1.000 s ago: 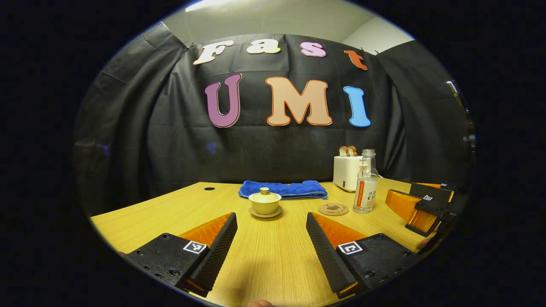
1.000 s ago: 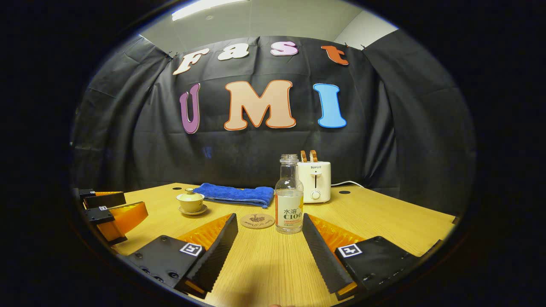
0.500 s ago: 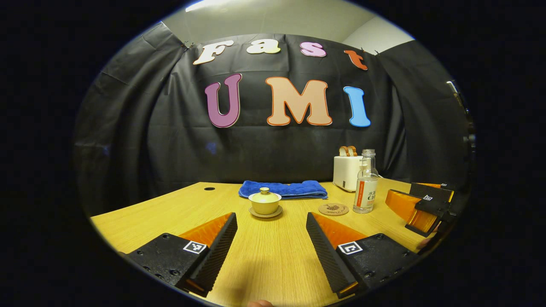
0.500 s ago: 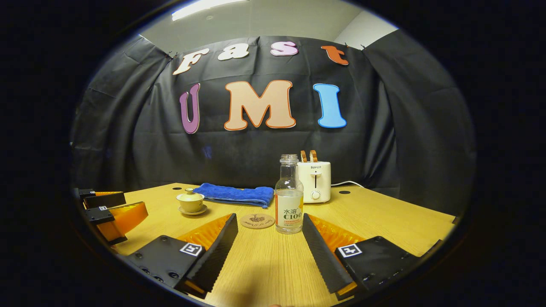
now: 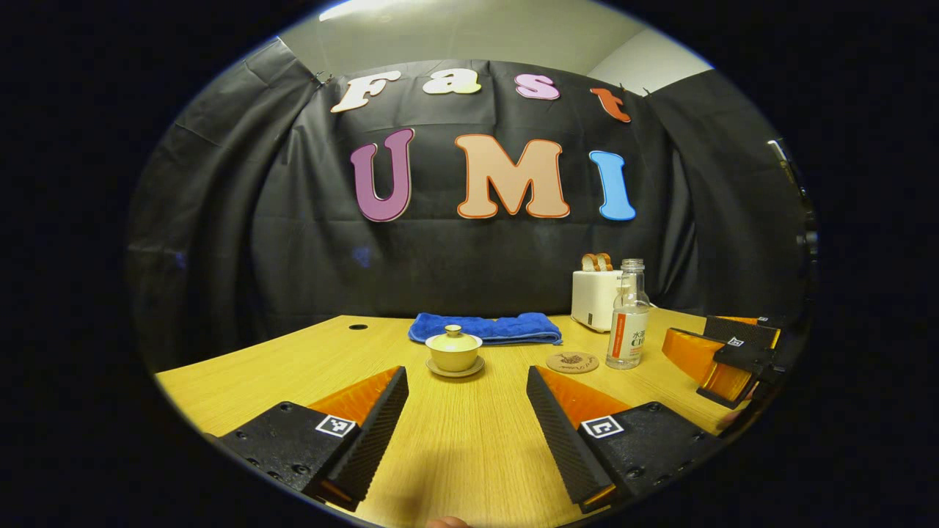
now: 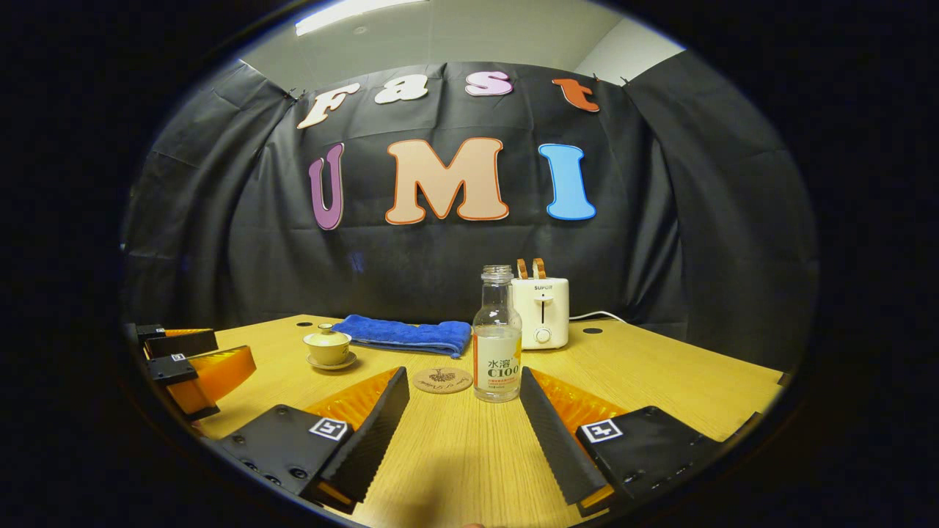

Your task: Open the teacup lid with one hand, grasp the water bottle and pour water into the teacup with the other hand; after pouring, place the water bottle on the coaster and then close the teacup lid.

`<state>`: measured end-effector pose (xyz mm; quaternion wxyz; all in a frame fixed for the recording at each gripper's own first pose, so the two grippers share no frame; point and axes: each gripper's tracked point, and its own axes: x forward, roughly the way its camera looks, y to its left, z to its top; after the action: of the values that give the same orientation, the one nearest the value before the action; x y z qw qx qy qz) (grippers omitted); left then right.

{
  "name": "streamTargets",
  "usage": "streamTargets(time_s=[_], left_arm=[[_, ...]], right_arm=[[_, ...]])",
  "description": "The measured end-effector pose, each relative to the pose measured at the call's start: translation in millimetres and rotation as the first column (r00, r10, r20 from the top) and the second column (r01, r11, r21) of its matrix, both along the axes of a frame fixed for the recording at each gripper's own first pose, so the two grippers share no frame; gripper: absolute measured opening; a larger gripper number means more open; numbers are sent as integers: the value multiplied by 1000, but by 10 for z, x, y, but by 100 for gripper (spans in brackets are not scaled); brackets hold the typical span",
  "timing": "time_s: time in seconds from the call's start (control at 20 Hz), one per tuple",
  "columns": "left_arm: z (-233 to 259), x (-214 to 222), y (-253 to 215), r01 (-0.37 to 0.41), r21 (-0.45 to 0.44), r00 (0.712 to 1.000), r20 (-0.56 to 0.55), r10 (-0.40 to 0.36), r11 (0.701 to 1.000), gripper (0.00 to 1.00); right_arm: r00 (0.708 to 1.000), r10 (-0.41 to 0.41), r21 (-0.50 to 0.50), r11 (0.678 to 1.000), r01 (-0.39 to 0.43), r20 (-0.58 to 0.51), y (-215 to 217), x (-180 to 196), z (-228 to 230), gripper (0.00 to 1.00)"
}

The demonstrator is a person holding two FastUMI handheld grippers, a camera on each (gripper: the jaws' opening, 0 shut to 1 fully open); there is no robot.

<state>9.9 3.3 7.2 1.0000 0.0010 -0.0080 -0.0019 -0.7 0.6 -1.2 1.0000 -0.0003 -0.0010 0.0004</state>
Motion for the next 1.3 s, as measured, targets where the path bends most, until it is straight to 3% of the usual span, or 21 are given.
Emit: streamTargets(time_s=[0.2, 0.25, 0.3, 0.5, 0.55, 0.7, 0.75, 0.8, 0.9, 1.0, 1.05, 1.1, 1.25, 1.3], left_arm=[[-43, 412, 18, 2, 2, 1000, -11, -2, 1000, 96], [-25, 533, 29, 5, 1, 1000, -13, -5, 1000, 95], [-34, 701, 40, 9, 4, 1000, -7, -9, 1000, 96], [-56, 1259, 60, 19, 4, 1000, -13, -19, 1000, 96], [-56, 1375, 50, 26, 7, 1000, -10, -26, 1000, 98], [-66, 1693, 63, 18, 5, 1000, -16, -18, 1000, 96], [-57, 1770, 82, 6, 9, 1000, -15, -5, 1000, 96], [-58, 1847, 133, -18, 9, 1000, -18, 18, 1000, 96], [-78, 1937, 215, -66, 9, 997, -25, 66, 998, 96], [-126, 2000, 230, -70, 19, 996, -56, 71, 997, 96], [-162, 2018, 222, -63, 21, 995, -78, 64, 998, 96], [-176, 2023, 224, -63, 22, 994, -91, 65, 998, 96], [-206, 2081, 298, -70, 51, 990, -122, 75, 996, 96], [-210, 2079, 325, -71, 49, 989, -124, 77, 996, 95]], right_arm=[[1000, 0, 0, 1000, 0, -1, 1, -3, 8, 94], [1000, -1, 0, 1000, 1, -2, -5, 2, -5, 98], [1000, -7, 0, 1000, 7, -1, -15, 9, 5, 94], [1000, -21, 0, 1000, 21, -3, -80, 28, 11, 94], [1000, -22, 0, 1000, 22, -3, -95, 52, 6, 98], [1000, -31, -1, 1000, 31, -3, -168, 81, 12, 94], [999, -34, -1, 999, 34, -4, -195, 93, 4, 98], [999, -37, -1, 999, 37, -5, -230, 100, 6, 94], [999, -46, -1, 999, 46, -4, -302, 100, 19, 98], [998, -60, 0, 998, 60, -4, -362, 96, 14, 100], [998, -61, 0, 998, 61, -4, -367, 102, 17, 94], [998, -61, -2, 998, 61, -4, -360, 109, 19, 98], [998, -69, -2, 998, 69, -4, -380, 102, 12, 94], [998, -69, -2, 998, 69, -4, -373, 100, 17, 98]])
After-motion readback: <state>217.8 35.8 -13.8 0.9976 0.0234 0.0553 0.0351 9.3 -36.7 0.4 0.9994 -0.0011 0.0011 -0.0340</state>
